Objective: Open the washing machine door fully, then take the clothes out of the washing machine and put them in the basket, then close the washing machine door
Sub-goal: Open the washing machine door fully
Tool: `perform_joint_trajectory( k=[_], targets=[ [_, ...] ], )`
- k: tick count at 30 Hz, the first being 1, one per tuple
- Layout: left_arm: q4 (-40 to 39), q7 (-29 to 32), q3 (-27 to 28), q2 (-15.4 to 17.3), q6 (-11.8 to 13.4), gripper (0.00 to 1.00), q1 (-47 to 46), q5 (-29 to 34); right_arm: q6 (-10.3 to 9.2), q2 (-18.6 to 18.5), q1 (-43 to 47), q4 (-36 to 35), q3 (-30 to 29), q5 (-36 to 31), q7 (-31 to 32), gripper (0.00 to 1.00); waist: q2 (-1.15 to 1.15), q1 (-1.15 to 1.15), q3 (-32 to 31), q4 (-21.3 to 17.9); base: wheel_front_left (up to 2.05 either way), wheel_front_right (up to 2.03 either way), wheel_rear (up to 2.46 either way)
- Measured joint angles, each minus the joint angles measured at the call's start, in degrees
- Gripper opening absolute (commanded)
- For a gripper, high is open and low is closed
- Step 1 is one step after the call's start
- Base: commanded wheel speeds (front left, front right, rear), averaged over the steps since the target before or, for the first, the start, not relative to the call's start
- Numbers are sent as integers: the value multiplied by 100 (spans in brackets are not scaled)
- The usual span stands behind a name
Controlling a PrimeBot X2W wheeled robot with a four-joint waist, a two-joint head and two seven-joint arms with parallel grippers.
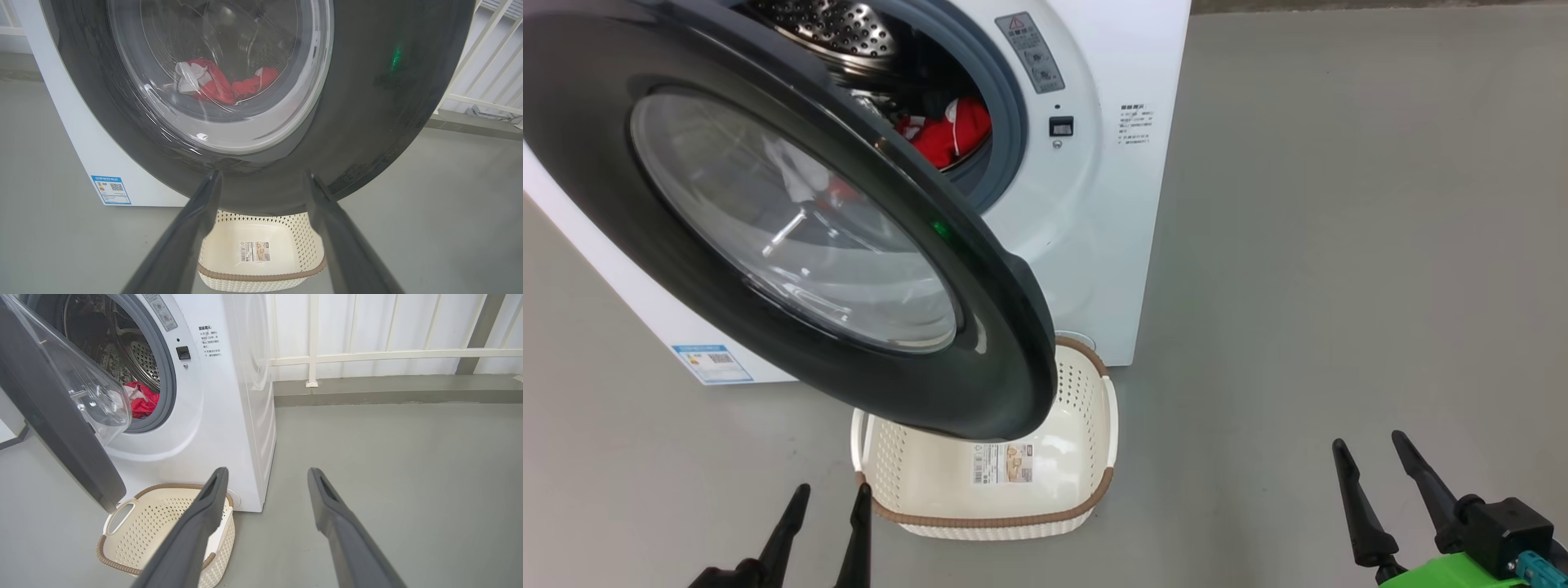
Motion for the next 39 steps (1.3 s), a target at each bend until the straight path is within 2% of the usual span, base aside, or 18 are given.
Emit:
perform_joint_trajectory(
  k=[6,9,10,11,12,18,22,23,24,26,30,31,35,39],
  targets=[
    [-10,0,-16,0,0,100,-1,-1,0,1,-2,-62,-23,5,0,100,0,0,50,33,0,0,0],
    [-10,-1,-36,0,0,100,-1,-9,0,1,-7,-132,42,209,0,100,0,0,56,70,0,0,0],
    [-11,-1,-35,0,0,100,-1,-13,0,-3,-10,-168,81,315,0,61,0,0,59,84,0,0,0],
    [-11,-1,-35,0,0,100,-1,-26,0,-9,-21,-220,135,442,0,45,0,0,61,99,0,0,0],
    [-13,0,-37,0,0,100,-2,-34,0,-4,-49,-268,194,617,-1,0,0,0,64,114,0,0,0],
    [-15,-1,-125,1,0,100,-16,-62,-1,-143,-622,-567,606,1805,-5,0,0,0,117,223,0,0,0],
    [-16,0,-190,0,0,100,-34,-108,-1,-330,-1182,-597,1012,2938,-18,0,0,0,174,329,0,0,0],
    [-16,0,-201,0,0,100,-42,-121,-1,-382,-1326,-605,1156,3304,-18,0,0,0,188,358,0,0,0],
    [-16,-1,-227,0,0,100,-56,-170,-1,-449,-1616,-620,1466,4075,-18,0,0,0,217,420,0,0,0],
    [-15,-1,-266,2,0,100,-58,-243,-1,-569,-1905,-649,1837,4894,-18,0,0,0,245,482,0,0,0],
    [-13,-1,-374,0,0,100,-119,-344,-1,-876,-2464,-740,2358,6296,53,0,0,0,314,607,0,0,0],
    [-13,-1,-374,0,0,100,-119,-344,-1,-876,-2464,-740,2358,6296,53,0,0,0,314,607,0,0,0],
    [-14,-1,-428,1,0,100,-190,-403,-1,-976,-2954,-759,2475,7379,744,0,0,0,414,718,0,0,0],
    [-10,-1,-546,1,0,100,-267,-426,-1,-988,-3310,-424,2395,8112,1878,0,0,0,523,830,0,0,0]
  ],
)
